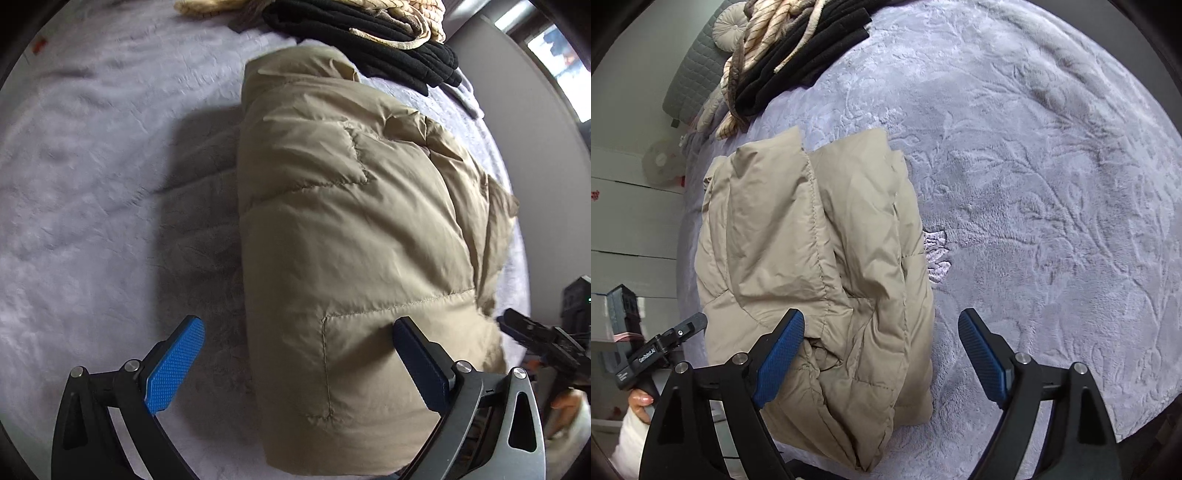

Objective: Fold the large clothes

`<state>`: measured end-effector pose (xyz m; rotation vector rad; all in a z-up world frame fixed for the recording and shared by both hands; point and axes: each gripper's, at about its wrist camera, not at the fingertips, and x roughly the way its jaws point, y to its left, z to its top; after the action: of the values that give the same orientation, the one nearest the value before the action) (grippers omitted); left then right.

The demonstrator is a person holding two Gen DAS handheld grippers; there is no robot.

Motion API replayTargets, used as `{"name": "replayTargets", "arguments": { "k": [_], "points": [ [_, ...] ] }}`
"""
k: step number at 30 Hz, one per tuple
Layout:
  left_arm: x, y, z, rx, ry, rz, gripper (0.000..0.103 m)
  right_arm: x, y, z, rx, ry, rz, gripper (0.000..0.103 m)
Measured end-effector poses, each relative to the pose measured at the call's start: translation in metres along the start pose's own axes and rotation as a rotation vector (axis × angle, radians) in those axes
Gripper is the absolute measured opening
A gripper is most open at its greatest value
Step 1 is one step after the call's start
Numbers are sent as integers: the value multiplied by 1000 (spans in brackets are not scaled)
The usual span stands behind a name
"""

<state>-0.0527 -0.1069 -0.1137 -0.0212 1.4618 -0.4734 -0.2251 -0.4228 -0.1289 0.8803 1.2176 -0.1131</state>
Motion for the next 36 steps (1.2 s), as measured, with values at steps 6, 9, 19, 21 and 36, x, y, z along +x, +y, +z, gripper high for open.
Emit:
{"name": "replayTargets", "arguments": {
  "k": [6, 9, 19, 21, 36],
  "points": [
    [22, 29, 12, -72, 66, -220, 102, 15, -6, 13, 2, 50, 85, 87],
    [29, 33, 17, -73, 82, -292, 102, 28, -7, 22, -10, 108, 127, 88],
    [61, 51, 36, -89, 147, -476, 102, 80, -12, 45, -66, 256, 241, 103],
    [70, 53, 39, -75, 159, -508, 102, 91, -12, 47, -69, 279, 288, 103],
    [76, 27, 47, -95, 104, -500, 88, 123, 17, 67, 39, 324, 418, 79]
  ]
}}
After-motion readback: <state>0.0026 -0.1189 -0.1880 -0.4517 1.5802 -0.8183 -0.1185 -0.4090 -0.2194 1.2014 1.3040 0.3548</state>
